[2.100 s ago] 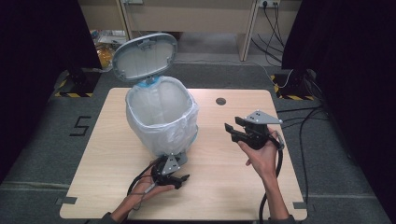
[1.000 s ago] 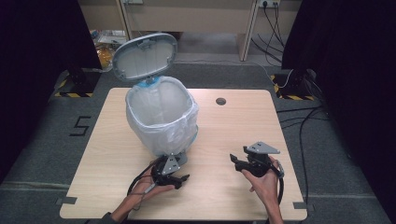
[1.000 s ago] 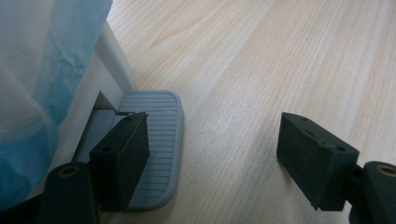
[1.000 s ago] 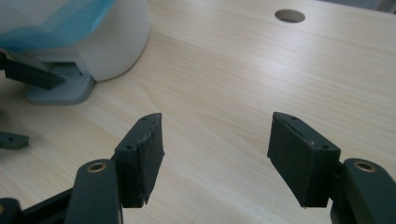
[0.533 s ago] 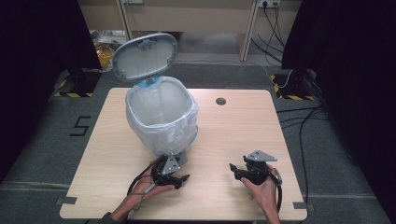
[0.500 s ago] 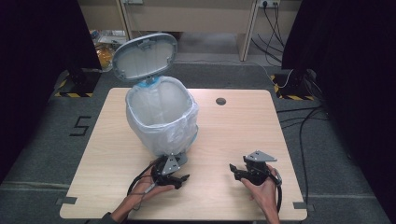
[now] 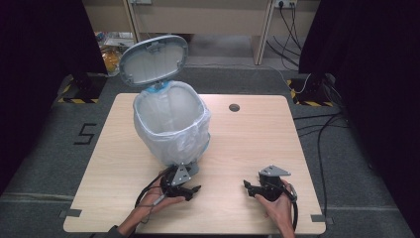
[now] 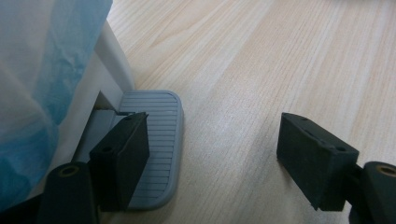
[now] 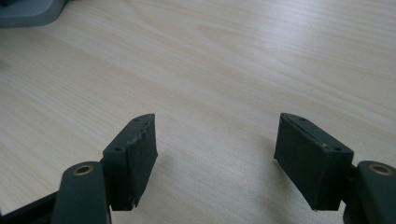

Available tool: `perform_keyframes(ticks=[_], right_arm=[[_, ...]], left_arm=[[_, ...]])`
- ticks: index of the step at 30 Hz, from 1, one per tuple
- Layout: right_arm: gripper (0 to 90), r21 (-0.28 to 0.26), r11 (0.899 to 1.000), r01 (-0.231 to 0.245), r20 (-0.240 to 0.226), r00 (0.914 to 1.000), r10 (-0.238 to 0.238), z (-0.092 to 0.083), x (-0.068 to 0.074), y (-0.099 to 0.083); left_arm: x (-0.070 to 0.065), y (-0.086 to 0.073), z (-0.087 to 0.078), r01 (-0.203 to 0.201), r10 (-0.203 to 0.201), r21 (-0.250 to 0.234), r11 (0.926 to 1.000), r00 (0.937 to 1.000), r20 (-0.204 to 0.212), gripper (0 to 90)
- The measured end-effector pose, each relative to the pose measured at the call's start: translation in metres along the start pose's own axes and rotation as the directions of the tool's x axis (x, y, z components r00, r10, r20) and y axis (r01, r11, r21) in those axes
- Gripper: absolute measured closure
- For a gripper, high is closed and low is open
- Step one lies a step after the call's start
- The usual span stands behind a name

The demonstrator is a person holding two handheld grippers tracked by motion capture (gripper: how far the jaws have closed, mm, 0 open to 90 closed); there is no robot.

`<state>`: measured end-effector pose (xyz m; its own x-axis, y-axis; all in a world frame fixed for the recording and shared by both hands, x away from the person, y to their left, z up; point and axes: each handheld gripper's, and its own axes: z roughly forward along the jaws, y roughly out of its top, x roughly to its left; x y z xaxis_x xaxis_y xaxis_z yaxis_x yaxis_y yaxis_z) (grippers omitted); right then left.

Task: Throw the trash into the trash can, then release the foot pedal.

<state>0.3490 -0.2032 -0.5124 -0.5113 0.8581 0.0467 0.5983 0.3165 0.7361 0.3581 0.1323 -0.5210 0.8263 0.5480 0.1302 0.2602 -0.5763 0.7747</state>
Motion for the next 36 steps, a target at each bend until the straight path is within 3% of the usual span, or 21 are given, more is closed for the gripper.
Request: perform_keyframes(ticks=[6,11,36], right_arm=[[28.9,0.002,1.0,0.002,0.007,1.0,-0.002,0.0009,0.0006,-0.0023],[21.9,0.006,0.999,0.043,0.023,0.9988,-0.043,0.0027,0.0053,-0.0039],[20.6,0.011,0.999,0.041,0.033,0.9986,-0.041,0.0024,0.0069,-0.0044]], left_arm=[[0.0001,0.0,-0.0001,0.001,-0.001,0.001,1.0,1.0,0.001,24.8],[0.0001,0.0,0.0,0.001,-0.001,0.0,1.0,1.0,0.002,24.8],[-0.0001,0.0,0.0001,0.001,-0.001,-0.002,1.0,1.0,0.0,24.8]])
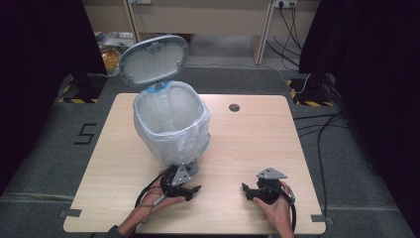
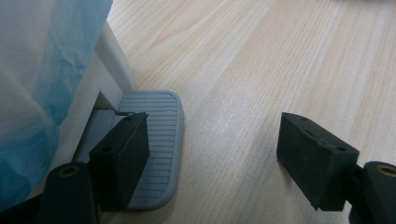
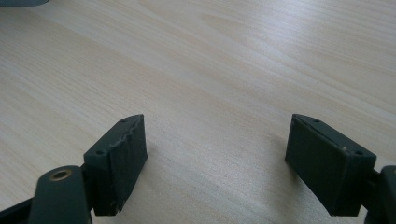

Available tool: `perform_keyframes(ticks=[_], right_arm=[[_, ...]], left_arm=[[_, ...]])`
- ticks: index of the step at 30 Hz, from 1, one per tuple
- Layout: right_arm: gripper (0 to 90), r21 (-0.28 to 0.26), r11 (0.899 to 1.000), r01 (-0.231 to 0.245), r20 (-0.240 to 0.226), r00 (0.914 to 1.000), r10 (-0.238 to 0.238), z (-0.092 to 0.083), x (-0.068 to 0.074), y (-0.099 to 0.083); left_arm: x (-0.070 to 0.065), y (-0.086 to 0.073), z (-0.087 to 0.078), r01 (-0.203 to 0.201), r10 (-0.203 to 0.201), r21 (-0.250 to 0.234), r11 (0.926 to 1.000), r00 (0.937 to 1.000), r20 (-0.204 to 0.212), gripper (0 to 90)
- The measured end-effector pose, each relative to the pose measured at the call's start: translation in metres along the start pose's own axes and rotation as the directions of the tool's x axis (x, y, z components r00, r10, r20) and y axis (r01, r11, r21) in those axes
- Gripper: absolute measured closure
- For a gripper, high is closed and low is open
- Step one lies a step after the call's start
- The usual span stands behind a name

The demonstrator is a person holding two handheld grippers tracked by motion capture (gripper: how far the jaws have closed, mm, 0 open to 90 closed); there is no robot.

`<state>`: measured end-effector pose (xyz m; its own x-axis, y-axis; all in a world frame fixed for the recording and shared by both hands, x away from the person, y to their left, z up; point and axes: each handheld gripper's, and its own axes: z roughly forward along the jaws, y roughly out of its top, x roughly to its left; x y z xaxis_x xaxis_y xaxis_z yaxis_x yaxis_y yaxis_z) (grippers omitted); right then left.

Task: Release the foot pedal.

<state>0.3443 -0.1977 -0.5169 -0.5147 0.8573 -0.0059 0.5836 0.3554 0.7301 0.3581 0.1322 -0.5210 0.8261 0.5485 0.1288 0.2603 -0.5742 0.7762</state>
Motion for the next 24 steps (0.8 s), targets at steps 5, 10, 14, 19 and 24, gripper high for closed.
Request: perform_keyframes(ticks=[5,10,14,19,24], right_arm=[[20.4,0.001,1.0,0.0,-0.001,1.0,0.0,0.0,0.0,0.0001],[20.4,0.0,1.0,0.0,0.0,1.0,0.0,0.0001,0.0001,0.0],[20.4,0.0,1.0,0.0,-0.001,1.0,0.0,0.0001,0.0002,0.0],[20.3,0.001,1.0,-0.001,0.0,1.0,0.001,0.0,0.0003,0.0],[20.2,0.001,1.0,0.0,0.0,1.0,0.0,0.0,0.0002,0.0]], left_arm=[[-0.0001,0.0002,0.0,-0.002,0.002,0.001,1.0,1.0,0.0,24.8],[-0.0007,0.0005,-0.0001,-0.007,0.007,0.001,1.0,1.0,-0.003,24.8],[-0.0015,0.0004,-0.0003,-0.011,0.011,-0.002,0.9999,0.9999,-0.009,24.8],[-0.0023,0.0035,-0.0031,-0.009,0.009,-0.014,0.9999,0.9998,-0.017,24.8],[-0.0025,0.0039,-0.0036,-0.005,0.005,-0.019,0.9998,0.9998,-0.017,24.8]])
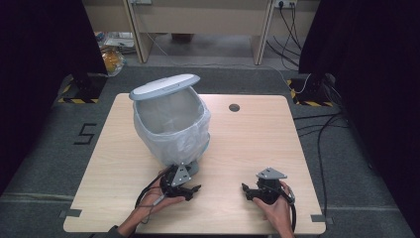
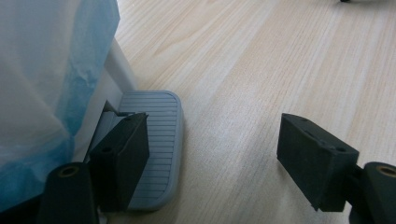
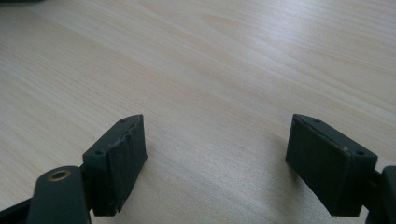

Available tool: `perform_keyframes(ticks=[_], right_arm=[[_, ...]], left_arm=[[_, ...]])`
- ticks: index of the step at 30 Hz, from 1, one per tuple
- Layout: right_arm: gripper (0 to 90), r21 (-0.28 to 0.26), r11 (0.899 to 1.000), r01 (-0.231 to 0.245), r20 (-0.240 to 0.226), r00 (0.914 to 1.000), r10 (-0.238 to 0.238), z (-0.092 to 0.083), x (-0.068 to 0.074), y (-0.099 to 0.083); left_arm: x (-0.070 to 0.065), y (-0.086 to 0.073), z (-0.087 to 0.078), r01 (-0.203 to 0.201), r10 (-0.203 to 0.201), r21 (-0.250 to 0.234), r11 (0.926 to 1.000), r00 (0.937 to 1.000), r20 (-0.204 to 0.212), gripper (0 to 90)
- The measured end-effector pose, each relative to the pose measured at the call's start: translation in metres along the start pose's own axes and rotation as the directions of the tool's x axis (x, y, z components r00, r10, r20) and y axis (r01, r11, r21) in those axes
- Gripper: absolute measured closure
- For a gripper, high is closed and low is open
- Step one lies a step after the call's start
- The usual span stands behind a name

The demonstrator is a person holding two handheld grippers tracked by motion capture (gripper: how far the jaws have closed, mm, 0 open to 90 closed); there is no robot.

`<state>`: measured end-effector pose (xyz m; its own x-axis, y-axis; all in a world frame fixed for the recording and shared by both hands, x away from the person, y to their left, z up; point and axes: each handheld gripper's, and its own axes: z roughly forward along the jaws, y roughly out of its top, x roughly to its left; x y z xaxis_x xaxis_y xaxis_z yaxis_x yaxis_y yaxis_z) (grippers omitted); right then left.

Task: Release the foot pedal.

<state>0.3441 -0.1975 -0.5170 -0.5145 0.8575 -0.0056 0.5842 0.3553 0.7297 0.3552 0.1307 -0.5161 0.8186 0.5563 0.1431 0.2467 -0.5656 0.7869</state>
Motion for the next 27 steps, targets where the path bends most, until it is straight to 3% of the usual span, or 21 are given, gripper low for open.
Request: perform_keyframes(ticks=[11,19,27], right_arm=[[19.9,0.001,1.0,0.002,-0.003,1.0,-0.002,0.0,0.0,0.0],[19.6,0.002,1.0,0.002,-0.004,1.0,-0.002,0.0,0.0,0.0],[19.6,0.002,1.0,0.004,-0.005,1.0,-0.004,0.0,0.0,0.0]], left_arm=[[0.001,0.006,-0.008,-0.007,0.006,-0.01,0.9999,0.9999,-0.011,24.8],[0.004,0.007,-0.012,0.011,-0.011,0.006,0.9999,0.9999,0.013,25.1],[0.003,0.009,-0.024,0.029,-0.028,-0.013,0.9995,0.999,0.034,24.9]])
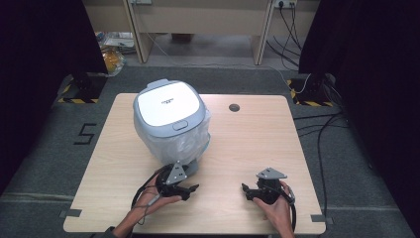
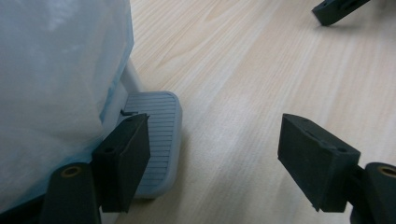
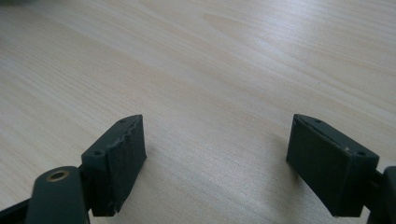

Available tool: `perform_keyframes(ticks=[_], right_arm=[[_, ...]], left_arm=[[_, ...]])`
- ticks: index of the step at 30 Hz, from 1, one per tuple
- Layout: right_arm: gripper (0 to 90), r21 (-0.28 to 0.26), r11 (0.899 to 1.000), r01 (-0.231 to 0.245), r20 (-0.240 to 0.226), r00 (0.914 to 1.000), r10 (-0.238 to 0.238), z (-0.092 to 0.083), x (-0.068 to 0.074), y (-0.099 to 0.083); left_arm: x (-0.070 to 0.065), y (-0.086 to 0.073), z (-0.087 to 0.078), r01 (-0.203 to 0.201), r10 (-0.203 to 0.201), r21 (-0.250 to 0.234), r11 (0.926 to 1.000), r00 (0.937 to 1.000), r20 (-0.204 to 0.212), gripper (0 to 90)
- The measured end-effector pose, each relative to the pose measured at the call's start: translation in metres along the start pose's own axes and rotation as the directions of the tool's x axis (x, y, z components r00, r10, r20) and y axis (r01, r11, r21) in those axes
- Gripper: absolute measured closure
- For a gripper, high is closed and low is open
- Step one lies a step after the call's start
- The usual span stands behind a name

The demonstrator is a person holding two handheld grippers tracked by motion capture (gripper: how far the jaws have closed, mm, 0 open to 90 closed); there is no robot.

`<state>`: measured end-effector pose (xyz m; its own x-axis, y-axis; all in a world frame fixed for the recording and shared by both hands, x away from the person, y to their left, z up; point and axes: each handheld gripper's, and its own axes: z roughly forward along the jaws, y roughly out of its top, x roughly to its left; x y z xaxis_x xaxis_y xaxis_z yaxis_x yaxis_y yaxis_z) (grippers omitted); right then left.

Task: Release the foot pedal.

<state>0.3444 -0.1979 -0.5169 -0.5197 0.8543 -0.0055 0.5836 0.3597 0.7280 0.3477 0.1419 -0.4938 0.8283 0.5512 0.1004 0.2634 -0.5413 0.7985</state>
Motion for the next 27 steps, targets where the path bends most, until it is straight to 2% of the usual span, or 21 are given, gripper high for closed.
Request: perform_keyframes(ticks=[6,17,27], right_arm=[[19.6,0.0,1.0,0.0,0.0,1.0,0.0,0.0,0.0,0.0],[19.6,-0.001,1.0,0.0,0.0,1.0,0.0,0.0,0.0,0.0],[19.6,-0.001,1.0,0.0,0.0,1.0,0.0,0.0,0.0,0.0]], left_arm=[[0.0,-0.002,-0.011,0.015,-0.015,-0.012,0.9998,0.9999,0.007,24.3],[0.002,-0.03,-0.038,0.07,-0.07,-0.007,0.9975,0.9974,-0.012,22.2],[0.008,-0.049,-0.046,0.092,-0.091,0.011,0.9957,0.9952,-0.035,20.1]])
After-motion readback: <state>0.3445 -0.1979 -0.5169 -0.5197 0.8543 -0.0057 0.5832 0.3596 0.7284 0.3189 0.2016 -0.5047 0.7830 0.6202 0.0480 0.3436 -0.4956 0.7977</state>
